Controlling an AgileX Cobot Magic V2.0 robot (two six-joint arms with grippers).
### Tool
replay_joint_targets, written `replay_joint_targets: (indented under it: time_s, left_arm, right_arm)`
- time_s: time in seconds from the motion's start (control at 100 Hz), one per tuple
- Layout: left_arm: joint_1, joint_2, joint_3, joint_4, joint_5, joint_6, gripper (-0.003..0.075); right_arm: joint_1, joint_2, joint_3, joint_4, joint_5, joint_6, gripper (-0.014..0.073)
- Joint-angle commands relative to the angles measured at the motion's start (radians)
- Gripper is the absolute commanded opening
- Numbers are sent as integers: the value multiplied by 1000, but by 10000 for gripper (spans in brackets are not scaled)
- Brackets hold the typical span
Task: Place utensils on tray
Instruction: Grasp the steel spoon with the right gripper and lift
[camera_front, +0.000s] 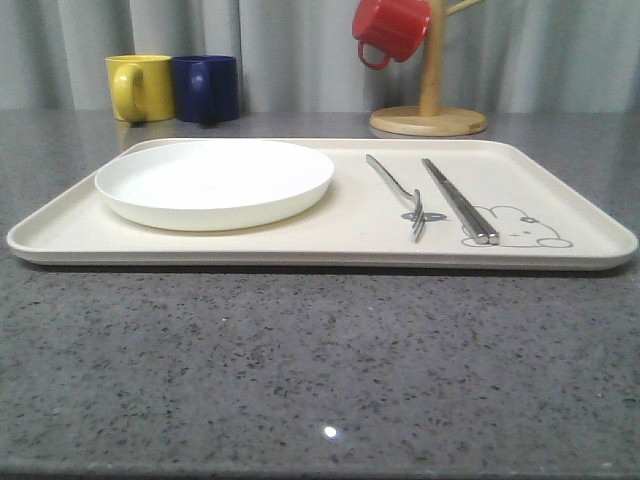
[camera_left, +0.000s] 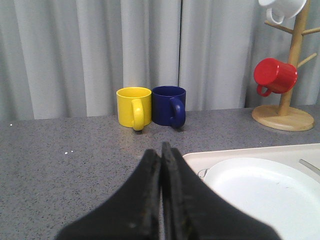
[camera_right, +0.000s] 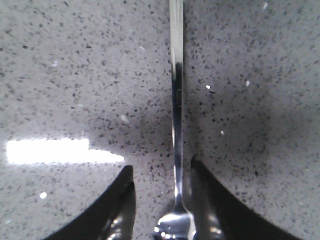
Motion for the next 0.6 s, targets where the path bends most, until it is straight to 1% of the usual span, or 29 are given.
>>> replay_joint_targets:
  time_s: [0.0,0.49,0.54,0.59]
  left_arm:
    - [-4,5,-26,-11,-62,0,-18]
    - [-4,5,-26,-11,-62,0,-18]
    - [-4,5,-26,-11,-62,0,-18]
    - [-4,5,-26,-11,-62,0,-18]
  right_arm:
    - [-7,-10,-24,-5,-33,-18,290]
    - [-30,76,-24,-18,-57,-18,290]
    - [-30,76,-24,-18,-58,-18,281]
    - [-30,76,-24,-18,-59,-18,253]
